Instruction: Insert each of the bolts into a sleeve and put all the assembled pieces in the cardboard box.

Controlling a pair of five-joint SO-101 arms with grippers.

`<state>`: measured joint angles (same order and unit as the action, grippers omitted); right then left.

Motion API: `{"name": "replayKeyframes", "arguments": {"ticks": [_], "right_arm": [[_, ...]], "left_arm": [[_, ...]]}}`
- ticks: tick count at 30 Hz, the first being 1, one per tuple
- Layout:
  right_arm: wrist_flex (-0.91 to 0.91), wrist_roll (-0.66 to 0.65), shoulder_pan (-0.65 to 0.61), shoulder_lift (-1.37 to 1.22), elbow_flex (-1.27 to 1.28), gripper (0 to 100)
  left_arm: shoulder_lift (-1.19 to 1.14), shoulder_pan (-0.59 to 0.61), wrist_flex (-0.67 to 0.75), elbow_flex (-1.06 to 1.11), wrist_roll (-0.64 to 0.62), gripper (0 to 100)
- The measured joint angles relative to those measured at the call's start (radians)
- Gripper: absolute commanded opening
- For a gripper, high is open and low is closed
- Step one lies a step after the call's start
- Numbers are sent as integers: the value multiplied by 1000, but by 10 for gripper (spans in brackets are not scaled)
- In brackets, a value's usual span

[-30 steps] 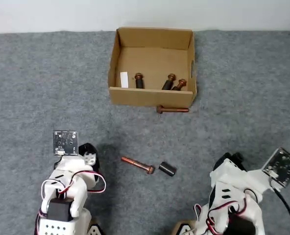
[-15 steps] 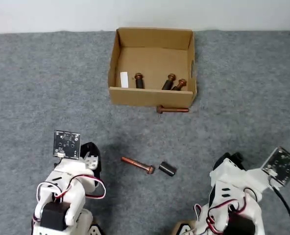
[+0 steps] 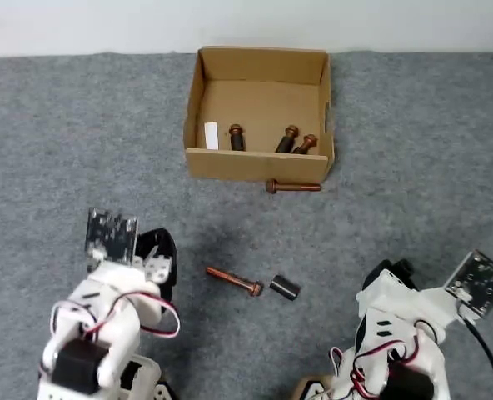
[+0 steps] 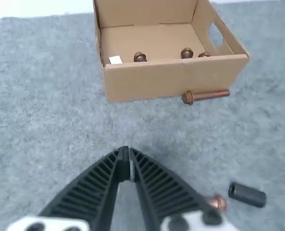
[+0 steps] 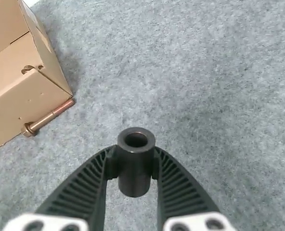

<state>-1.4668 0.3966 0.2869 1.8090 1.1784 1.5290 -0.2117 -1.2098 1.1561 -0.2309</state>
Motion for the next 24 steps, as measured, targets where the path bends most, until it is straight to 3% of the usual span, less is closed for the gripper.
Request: {"name": "replayKeyframes", "arguments": {"ticks": [6, 8, 11, 18, 24], "right_arm": [[0, 0, 0, 0, 0, 8], [0, 0, 0, 0, 0, 8], [0, 0, 0, 0, 0, 8], [0, 0, 0, 0, 0, 8], [0, 0, 0, 0, 0, 8]], "left_arm": [[-427, 0, -97, -276, 8, 5], [-549, 0, -130, -336, 69, 5], [-720, 0, -146, -399, 215, 5], [-991, -63, -146, -457, 681, 5], [-1185, -187, -146, -516, 879, 62]]}}
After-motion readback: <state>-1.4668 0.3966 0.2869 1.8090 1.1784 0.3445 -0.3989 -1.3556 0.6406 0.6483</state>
